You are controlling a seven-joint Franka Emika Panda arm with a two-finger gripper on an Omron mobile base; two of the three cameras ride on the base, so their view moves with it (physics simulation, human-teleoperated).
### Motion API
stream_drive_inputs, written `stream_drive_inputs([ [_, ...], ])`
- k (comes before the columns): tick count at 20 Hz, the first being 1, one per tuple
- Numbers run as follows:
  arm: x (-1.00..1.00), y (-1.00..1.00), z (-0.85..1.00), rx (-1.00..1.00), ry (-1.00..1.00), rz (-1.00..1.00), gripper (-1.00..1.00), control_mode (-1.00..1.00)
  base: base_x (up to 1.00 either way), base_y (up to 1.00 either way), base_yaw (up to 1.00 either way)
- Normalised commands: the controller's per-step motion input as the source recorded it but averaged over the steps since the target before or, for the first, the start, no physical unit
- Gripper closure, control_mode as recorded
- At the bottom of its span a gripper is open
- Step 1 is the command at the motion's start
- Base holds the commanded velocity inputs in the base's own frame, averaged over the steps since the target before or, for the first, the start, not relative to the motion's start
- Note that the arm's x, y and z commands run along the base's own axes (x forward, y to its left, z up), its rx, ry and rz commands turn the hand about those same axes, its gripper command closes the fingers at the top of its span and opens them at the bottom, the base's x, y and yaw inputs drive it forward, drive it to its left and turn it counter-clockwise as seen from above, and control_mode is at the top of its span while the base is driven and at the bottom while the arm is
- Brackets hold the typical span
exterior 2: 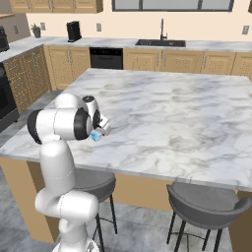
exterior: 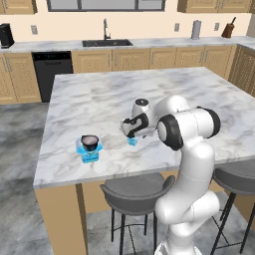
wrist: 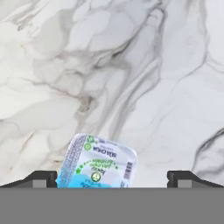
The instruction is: Stack the yogurt containers by placing the smaller containers on top of the larger containers.
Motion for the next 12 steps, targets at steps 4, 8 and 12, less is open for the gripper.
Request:
stream_drive_inputs([
  [4,0.01,0.04,0.00,0.00,0.04,-0.18,-1.00,-1.00,0.00,0.00,0.00],
  [8,0.00,0.00,0.00,0.00,0.04,-0.18,-1.00,-1.00,0.00,0.00,0.00],
  [12,0.00,0.02,-0.02,0.00,0.03,-0.16,-1.00,-1.00,0.00,0.00,0.00],
])
